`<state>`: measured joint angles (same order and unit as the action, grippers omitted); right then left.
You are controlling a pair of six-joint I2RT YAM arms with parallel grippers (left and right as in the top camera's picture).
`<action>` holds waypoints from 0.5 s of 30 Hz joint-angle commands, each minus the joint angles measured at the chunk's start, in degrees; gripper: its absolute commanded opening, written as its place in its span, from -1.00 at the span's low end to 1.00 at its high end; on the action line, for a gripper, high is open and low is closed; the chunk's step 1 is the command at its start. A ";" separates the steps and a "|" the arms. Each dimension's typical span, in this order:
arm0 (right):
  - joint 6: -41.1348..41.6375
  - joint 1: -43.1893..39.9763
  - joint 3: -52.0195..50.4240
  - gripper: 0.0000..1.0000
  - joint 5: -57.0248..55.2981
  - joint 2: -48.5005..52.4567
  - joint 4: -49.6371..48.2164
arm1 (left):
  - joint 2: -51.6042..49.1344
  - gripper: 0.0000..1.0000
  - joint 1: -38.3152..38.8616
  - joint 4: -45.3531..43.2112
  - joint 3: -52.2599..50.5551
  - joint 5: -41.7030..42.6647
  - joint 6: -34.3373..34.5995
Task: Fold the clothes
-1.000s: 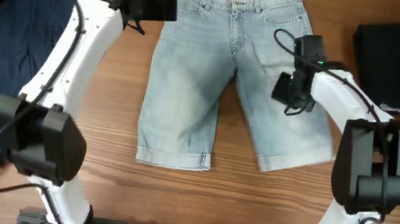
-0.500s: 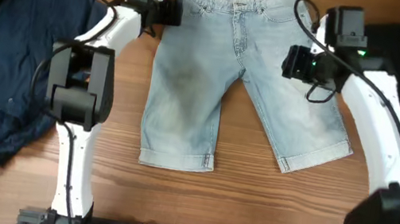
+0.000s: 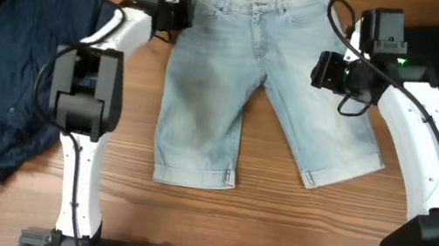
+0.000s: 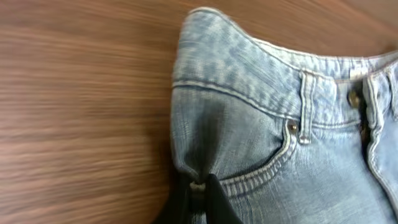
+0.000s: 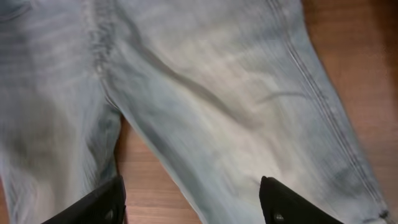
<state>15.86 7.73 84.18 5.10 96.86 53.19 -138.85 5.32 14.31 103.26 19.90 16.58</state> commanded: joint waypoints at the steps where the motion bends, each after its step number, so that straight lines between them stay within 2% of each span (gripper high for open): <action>1: 3.43 0.33 0.57 0.37 3.80 -0.50 2.08 | 7.26 -0.92 -7.50 5.92 0.26 -3.30 10.14; 6: 9.14 4.15 0.15 0.37 3.74 2.43 4.76 | 11.82 -0.92 -11.32 20.92 0.26 -10.25 15.72; 9: 11.80 7.21 -2.16 0.36 3.26 6.60 4.24 | 11.87 -0.92 -11.21 29.18 0.26 -10.58 16.06; 12: 15.39 7.67 -4.76 0.34 -1.88 10.32 3.19 | 11.87 -0.92 -11.08 31.58 0.26 -10.56 16.02; 13: 15.87 7.17 -5.05 0.34 -4.17 11.30 2.93 | 11.87 -0.74 -11.08 31.56 0.26 -10.56 15.80; 14: 15.82 6.45 -5.05 0.34 -5.44 11.61 2.51 | 11.87 -0.42 -11.08 31.43 0.26 -10.54 15.19; 15: 15.78 5.46 -5.05 0.34 -6.99 11.69 2.05 | 11.87 0.00 -11.08 31.43 0.26 -10.54 15.17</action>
<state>29.58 15.14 79.53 4.08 107.61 56.14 -128.03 -6.04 45.50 103.46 9.91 31.99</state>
